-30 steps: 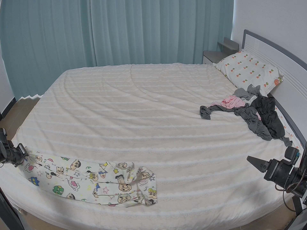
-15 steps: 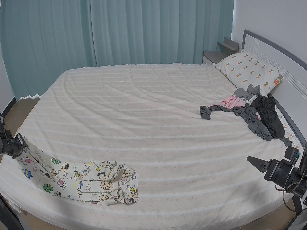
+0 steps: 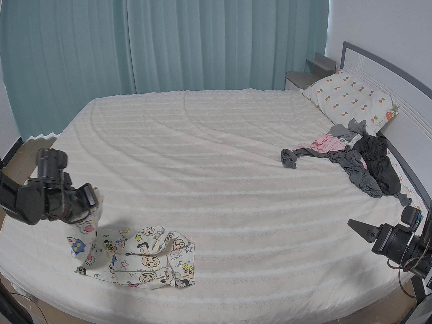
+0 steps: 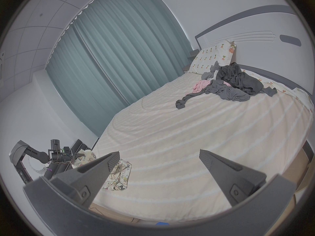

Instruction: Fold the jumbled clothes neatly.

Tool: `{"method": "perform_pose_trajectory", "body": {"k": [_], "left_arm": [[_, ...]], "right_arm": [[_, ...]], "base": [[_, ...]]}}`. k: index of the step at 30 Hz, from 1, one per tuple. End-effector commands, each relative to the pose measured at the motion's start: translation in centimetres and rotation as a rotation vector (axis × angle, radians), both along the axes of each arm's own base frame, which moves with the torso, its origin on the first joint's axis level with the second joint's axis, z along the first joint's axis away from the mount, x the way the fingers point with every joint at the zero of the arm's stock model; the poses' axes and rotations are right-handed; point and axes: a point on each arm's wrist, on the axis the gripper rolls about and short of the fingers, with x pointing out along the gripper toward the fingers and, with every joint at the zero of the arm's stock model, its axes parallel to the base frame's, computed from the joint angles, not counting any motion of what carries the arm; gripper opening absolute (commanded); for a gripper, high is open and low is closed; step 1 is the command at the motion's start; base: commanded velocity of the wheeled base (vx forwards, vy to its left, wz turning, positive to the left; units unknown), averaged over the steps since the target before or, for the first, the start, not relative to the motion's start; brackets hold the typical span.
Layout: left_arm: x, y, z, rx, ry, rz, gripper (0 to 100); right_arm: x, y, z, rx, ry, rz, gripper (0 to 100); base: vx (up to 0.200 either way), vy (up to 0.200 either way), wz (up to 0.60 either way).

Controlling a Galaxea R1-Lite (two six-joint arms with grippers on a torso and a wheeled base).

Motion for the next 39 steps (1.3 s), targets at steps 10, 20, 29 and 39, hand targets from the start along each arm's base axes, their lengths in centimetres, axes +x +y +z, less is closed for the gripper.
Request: {"method": "perform_pose_trajectory", "body": {"k": [10,20,29,39], "left_arm": [[1.5,-14.1,-7.8,0.068,0.063,-0.131,0],[3.0,-14.9,-9.0,0.031,0.074,-0.083,100],[2.5,-14.5,-7.7,0.01,0.058,-0.074,100],[0.0,-11.2,-3.9,-0.1,0.039,-0.057,100]], "right_arm": [[-0.5,-0.2,0.5,0.002,-0.011,0.004,100],[-0.7,-0.1,0.5,0.003,-0.012,0.01,100],[-0.7,-0.1,0.4,-0.001,-0.006,0.012,100],[-0.7,-0.1,0.3,-0.002,0.0,0.015,100]], "base": [[0.0,0.0,0.0],[0.0,0.0,0.0],[0.0,0.0,0.0],[0.0,0.0,0.0]]}}
